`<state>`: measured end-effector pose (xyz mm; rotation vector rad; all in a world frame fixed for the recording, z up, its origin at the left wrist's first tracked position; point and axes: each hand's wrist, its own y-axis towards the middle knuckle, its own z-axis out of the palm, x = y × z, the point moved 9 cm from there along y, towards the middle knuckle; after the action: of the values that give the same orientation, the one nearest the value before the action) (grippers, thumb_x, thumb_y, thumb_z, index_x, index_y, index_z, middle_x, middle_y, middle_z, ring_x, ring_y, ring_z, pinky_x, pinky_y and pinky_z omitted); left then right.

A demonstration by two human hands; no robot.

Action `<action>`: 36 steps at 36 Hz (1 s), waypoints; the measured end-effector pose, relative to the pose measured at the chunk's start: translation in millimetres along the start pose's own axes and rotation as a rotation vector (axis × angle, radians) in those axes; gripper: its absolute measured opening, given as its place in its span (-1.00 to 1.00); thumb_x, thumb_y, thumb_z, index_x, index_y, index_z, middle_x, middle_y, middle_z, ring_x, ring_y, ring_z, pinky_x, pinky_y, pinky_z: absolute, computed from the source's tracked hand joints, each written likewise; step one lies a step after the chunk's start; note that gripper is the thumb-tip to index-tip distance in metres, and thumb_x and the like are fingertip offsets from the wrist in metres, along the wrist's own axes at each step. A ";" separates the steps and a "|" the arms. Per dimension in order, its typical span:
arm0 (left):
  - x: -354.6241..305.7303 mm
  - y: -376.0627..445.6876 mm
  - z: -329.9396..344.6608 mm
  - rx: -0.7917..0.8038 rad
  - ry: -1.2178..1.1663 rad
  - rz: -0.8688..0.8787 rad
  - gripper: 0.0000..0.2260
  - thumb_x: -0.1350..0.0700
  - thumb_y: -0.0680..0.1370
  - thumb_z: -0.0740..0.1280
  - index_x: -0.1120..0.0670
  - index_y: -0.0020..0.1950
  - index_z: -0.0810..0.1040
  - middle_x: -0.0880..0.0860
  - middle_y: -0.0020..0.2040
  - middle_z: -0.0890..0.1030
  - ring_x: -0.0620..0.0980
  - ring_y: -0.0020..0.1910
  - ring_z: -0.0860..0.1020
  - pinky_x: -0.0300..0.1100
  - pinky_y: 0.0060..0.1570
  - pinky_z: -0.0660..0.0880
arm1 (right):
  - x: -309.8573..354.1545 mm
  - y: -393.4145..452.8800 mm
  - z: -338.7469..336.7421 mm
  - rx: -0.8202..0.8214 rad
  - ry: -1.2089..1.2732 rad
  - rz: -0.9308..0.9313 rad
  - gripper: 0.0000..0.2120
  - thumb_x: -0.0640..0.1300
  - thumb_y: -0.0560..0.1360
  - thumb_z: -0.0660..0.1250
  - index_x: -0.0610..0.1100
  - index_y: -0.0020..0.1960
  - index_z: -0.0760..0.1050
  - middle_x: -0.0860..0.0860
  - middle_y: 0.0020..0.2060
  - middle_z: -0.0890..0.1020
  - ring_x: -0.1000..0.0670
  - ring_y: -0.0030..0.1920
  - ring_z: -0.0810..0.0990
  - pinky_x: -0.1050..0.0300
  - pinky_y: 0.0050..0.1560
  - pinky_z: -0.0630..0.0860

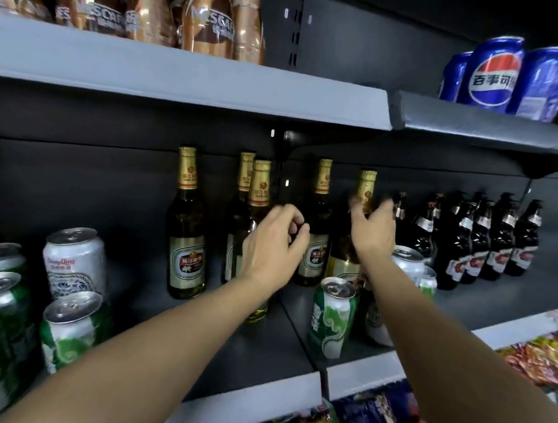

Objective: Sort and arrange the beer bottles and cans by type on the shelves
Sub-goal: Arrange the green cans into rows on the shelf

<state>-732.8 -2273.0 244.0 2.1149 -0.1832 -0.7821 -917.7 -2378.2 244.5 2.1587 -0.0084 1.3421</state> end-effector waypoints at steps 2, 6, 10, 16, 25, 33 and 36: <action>4.1 -1.5 8.6 0.058 0.012 -0.007 -0.91 0.01 0.59 0.25 0.00 -0.02 0.49 -0.13 -0.10 0.47 -0.17 -0.20 0.44 -0.20 -0.25 0.32 | -11.7 7.7 17.5 0.169 0.131 0.096 -0.48 0.12 0.53 0.31 -0.23 0.29 0.35 -0.16 0.16 0.55 -0.17 0.17 0.52 0.00 0.14 0.43; 19.7 -8.7 17.5 0.158 0.025 -0.037 -0.89 -0.01 0.59 0.25 0.00 -0.02 0.52 -0.12 -0.11 0.51 -0.17 -0.17 0.49 -0.17 -0.20 0.45 | -16.0 10.9 29.5 0.194 0.225 0.127 -0.66 0.00 0.54 0.35 -0.19 0.19 0.42 -0.17 0.11 0.57 -0.16 0.08 0.53 -0.02 0.10 0.46; 27.6 -21.2 23.3 0.252 0.066 -0.029 -0.86 -0.01 0.61 0.23 0.01 -0.01 0.52 -0.12 -0.11 0.51 -0.14 -0.16 0.48 -0.18 -0.21 0.39 | -9.6 9.9 31.3 0.149 0.192 0.089 -0.66 0.00 0.55 0.32 -0.20 0.20 0.41 -0.17 0.10 0.56 -0.21 0.12 0.53 -0.10 0.18 0.46; 23.7 -21.5 18.0 0.232 0.068 -0.043 -0.86 0.01 0.60 0.26 0.04 0.04 0.53 -0.08 -0.07 0.52 -0.09 -0.11 0.50 -0.12 -0.16 0.46 | 19.9 9.0 15.7 0.025 0.303 0.027 -0.67 -0.05 0.57 0.31 -0.25 0.19 0.38 -0.14 0.00 0.54 -0.22 0.12 0.53 -0.12 0.19 0.44; 9.4 -21.5 24.8 0.239 -0.089 -0.120 -0.47 0.05 0.53 0.40 0.05 0.47 0.32 0.08 0.31 0.43 0.03 0.23 0.47 -0.01 0.18 0.49 | 65.2 -25.6 2.3 -0.006 0.373 -0.124 -0.70 -0.09 0.56 0.31 -0.26 0.17 0.39 -0.09 -0.04 0.55 -0.14 0.04 0.53 -0.02 0.13 0.44; 6.0 -26.2 28.8 0.288 -0.090 -0.225 -0.22 0.04 0.51 0.43 0.01 0.59 0.02 0.07 0.53 0.21 0.05 0.47 0.27 -0.08 0.38 0.31 | 64.0 -47.0 -1.1 0.042 0.451 -0.130 -0.80 -0.13 0.57 0.29 -0.23 0.11 0.40 0.08 -0.16 0.48 0.00 -0.04 0.48 0.00 0.11 0.43; 7.9 -27.1 33.3 0.303 -0.125 -0.271 -0.18 0.03 0.50 0.44 0.00 0.59 -0.01 0.07 0.53 0.22 0.06 0.46 0.28 -0.07 0.36 0.32 | 64.2 -48.3 -1.4 0.083 0.489 -0.129 -0.86 -0.13 0.57 0.29 -0.17 0.06 0.39 0.05 -0.14 0.50 -0.02 -0.03 0.51 -0.04 0.13 0.45</action>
<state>-750.1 -2281.5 204.9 2.4092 -0.0860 -1.1054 -872.6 -2318.8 274.5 1.8058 0.3773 1.7793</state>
